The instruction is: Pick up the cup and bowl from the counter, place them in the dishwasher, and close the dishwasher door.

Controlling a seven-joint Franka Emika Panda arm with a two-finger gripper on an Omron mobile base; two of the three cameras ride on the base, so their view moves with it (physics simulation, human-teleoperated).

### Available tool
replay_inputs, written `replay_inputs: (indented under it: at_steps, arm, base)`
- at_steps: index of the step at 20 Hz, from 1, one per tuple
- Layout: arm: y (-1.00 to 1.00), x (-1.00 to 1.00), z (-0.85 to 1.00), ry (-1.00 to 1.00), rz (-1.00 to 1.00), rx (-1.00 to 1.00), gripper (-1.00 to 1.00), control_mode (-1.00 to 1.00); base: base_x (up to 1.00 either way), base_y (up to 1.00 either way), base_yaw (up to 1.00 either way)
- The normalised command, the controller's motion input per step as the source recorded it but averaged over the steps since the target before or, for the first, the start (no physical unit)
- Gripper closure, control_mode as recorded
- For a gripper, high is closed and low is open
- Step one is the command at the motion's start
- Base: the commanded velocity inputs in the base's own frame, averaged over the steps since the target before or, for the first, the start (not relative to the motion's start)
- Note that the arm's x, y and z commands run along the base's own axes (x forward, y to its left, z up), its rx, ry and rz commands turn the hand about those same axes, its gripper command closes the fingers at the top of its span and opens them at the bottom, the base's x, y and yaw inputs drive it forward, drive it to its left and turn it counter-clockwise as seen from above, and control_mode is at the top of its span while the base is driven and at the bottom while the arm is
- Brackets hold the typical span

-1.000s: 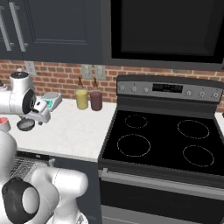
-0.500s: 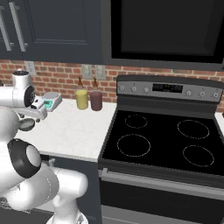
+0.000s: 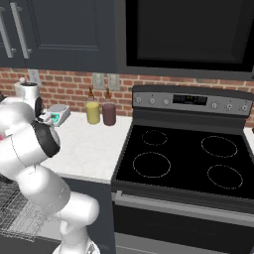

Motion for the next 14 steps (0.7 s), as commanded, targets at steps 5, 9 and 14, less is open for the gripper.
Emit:
replay_inputs:
  at_steps: [5, 9, 14]
  arm:
    - [0.13, 0.17, -0.66, 0.00, -0.04, 0.00, -1.00, -1.00]
    - [0.16, 0.20, -0.50, 0.01, -0.01, 0.00, -1.00, -1.00]
    - [0.32, 0.42, 0.01, 0.06, -0.03, 0.00, -1.00, -1.00]
  base:
    - [0.00, 0.00, 0.00]
    - [0.00, 0.00, 0.00]
    - [0.00, 0.00, 0.00]
